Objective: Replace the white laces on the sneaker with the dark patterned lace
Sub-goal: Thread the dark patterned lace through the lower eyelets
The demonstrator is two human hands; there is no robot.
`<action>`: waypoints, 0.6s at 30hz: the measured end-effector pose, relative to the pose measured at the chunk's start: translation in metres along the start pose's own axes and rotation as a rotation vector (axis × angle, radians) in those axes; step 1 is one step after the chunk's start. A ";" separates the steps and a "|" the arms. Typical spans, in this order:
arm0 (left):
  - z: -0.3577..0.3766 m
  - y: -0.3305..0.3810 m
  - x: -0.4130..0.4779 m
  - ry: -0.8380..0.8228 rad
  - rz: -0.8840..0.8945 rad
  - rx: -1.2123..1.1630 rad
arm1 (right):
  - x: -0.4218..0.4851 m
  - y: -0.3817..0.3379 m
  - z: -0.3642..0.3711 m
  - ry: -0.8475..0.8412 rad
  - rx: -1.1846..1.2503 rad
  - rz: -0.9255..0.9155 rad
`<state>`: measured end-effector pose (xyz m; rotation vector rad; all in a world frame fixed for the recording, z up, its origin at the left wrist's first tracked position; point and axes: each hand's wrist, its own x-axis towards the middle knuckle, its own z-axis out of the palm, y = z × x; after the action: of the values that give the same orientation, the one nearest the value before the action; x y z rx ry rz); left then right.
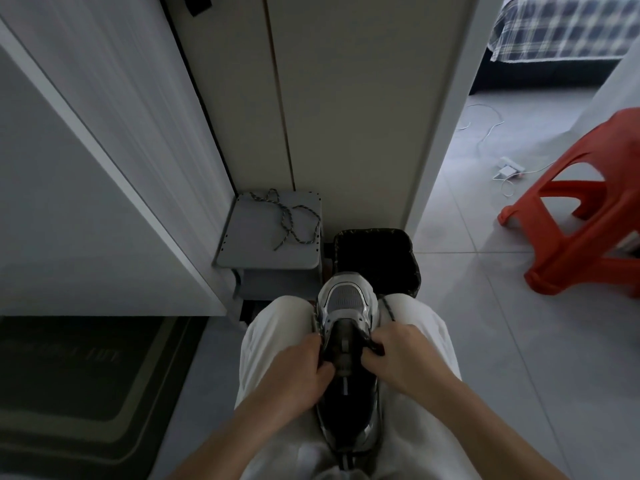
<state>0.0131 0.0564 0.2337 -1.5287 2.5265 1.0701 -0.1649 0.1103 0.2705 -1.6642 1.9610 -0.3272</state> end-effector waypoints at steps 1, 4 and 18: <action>0.000 -0.001 0.000 -0.002 -0.007 0.007 | 0.000 0.000 0.000 0.005 0.016 0.003; -0.008 0.000 0.004 0.061 -0.083 -0.035 | 0.000 0.006 -0.002 0.024 0.127 0.010; -0.001 0.026 0.025 0.368 0.174 0.118 | 0.023 0.027 -0.013 0.272 -0.154 -0.082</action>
<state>-0.0198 0.0439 0.2402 -1.6289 2.9485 0.6858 -0.1960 0.0916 0.2617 -1.8850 2.1648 -0.4642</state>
